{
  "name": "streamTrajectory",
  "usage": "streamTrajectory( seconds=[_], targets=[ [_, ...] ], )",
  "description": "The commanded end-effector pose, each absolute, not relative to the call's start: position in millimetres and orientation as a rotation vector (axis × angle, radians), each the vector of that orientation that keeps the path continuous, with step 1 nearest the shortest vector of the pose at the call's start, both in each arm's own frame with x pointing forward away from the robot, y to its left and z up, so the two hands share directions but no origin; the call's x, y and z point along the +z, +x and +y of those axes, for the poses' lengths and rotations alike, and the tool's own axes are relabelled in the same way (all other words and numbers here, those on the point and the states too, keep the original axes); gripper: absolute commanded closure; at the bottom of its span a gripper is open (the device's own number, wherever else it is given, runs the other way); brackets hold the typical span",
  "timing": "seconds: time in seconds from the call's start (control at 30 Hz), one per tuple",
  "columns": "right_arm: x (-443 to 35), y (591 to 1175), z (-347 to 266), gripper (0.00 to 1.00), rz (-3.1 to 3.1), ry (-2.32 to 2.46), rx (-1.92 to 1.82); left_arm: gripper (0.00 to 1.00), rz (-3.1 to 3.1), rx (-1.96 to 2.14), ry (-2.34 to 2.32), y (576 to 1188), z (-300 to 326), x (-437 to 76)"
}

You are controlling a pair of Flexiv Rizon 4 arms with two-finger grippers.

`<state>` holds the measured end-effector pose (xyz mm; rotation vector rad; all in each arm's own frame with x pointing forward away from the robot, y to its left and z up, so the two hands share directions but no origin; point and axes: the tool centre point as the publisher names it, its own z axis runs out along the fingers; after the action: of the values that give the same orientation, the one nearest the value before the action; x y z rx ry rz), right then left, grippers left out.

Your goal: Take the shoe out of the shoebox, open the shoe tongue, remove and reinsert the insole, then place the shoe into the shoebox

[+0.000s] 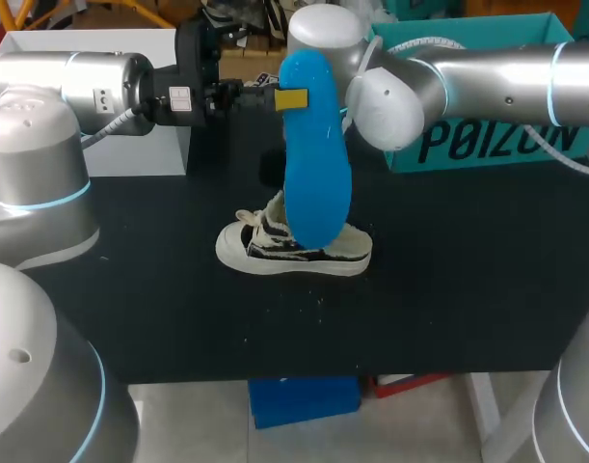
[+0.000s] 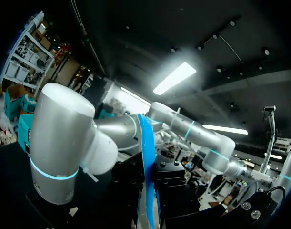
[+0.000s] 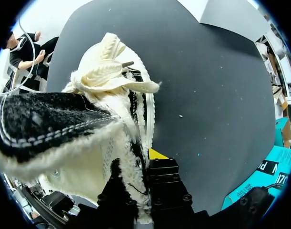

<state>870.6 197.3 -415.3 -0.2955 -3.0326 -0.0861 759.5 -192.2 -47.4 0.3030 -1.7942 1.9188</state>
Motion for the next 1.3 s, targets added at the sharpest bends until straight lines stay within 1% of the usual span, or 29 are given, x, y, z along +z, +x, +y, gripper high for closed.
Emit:
streamTrajectory(
  seconds=[0.03,0.1,0.27,0.4,0.57,0.67,0.8,1.07,1.3],
  targets=[
    [-416.0,870.2,199.0,1.0,-3.031,-0.296,-0.081,1.0,-1.796,1.922,0.307,758.7,-193.5,-47.8],
    [-416.0,870.2,199.0,1.0,-3.031,-0.296,-0.081,1.0,-1.796,1.922,0.307,758.7,-193.5,-47.8],
    [-370.2,876.5,184.5,1.0,-3.09,-0.503,-0.029,1.0,-1.796,1.922,0.307,758.7,-193.5,-47.8],
    [-337.9,887.2,166.8,1.0,-3.044,-0.834,0.019,1.0,-1.796,1.922,0.307,758.7,-193.5,-47.8],
    [-320.5,899.1,149.6,1.0,-2.86,-1.373,0.162,1.0,-1.796,1.922,0.307,758.7,-193.5,-47.8],
    [-315.9,899.9,145.8,1.0,-2.713,-1.65,0.19,1.0,-1.796,1.922,0.307,758.7,-193.5,-47.8],
    [-313.1,899.2,142.6,1.0,-2.357,-2.128,0.212,1.0,-1.796,1.922,0.307,758.7,-193.5,-47.8],
    [-320.5,896.1,155.7,1.0,-2.043,-2.461,0.174,1.0,-1.796,1.922,0.307,758.7,-193.5,-47.8],
    [-328.6,900.1,165.0,1.0,-1.941,-2.609,0.184,1.0,-1.796,1.922,0.307,758.7,-193.5,-47.8]
  ],
)
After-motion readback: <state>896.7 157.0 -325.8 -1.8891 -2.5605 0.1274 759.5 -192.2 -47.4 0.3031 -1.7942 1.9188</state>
